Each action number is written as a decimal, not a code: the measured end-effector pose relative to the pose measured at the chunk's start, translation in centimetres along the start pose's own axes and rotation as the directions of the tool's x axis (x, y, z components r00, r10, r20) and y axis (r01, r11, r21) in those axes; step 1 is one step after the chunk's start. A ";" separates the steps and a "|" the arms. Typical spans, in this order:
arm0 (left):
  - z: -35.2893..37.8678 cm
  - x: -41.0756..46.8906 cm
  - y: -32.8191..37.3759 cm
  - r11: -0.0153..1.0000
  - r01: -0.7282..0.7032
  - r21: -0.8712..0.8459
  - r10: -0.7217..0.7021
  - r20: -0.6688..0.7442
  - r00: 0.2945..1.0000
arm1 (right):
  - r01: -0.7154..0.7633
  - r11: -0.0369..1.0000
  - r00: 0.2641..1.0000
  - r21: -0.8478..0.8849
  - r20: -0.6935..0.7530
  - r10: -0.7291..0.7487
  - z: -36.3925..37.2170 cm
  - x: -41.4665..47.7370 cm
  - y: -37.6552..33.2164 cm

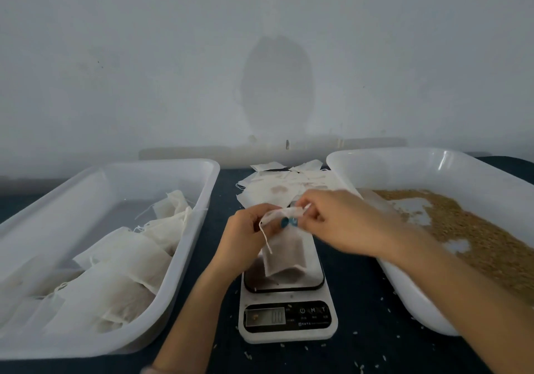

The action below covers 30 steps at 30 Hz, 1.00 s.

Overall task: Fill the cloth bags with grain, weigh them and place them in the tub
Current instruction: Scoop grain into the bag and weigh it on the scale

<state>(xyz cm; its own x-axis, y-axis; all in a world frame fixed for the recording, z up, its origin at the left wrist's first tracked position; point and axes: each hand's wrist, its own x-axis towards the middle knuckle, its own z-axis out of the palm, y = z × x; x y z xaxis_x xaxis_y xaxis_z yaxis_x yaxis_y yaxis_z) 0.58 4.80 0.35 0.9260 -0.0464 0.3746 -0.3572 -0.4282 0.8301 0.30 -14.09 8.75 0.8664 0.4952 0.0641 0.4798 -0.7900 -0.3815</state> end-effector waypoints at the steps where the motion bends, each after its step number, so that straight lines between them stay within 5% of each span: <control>1: 0.1 0.0 -0.3 0.999 0.011 0.041 -0.011 0.004 1.000 | -0.012 0.999 1.000 -0.046 0.025 0.013 0.9 -0.2 -0.2; 7: 0.0 0.0 -1.1 0.992 0.031 0.121 -0.027 -0.035 0.999 | -0.074 0.969 0.981 -0.237 -0.190 0.029 3.9 -0.1 0.8; 17: 0.0 -0.1 -2.1 0.972 0.109 0.206 -0.082 -0.138 0.987 | 0.117 0.961 0.844 0.250 -0.534 0.036 10.1 0.8 5.8; 22: 0.2 -0.1 -2.2 0.959 0.144 0.245 -0.107 -0.157 0.982 | 0.082 0.876 0.811 0.475 -0.543 0.218 10.8 1.2 7.4; 30: 0.0 0.0 -2.7 0.943 0.174 0.283 -0.119 -0.203 0.972 | 0.071 0.926 0.826 0.370 -0.543 0.153 11.4 1.2 7.6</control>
<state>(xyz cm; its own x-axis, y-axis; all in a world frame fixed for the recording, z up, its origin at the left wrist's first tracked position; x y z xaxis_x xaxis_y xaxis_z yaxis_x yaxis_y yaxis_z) 1.50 5.91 -1.87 0.9176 0.1893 0.3496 -0.1408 -0.6676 0.7311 3.39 -15.36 -4.59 0.8638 0.0916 0.4954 0.4553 -0.5629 -0.6898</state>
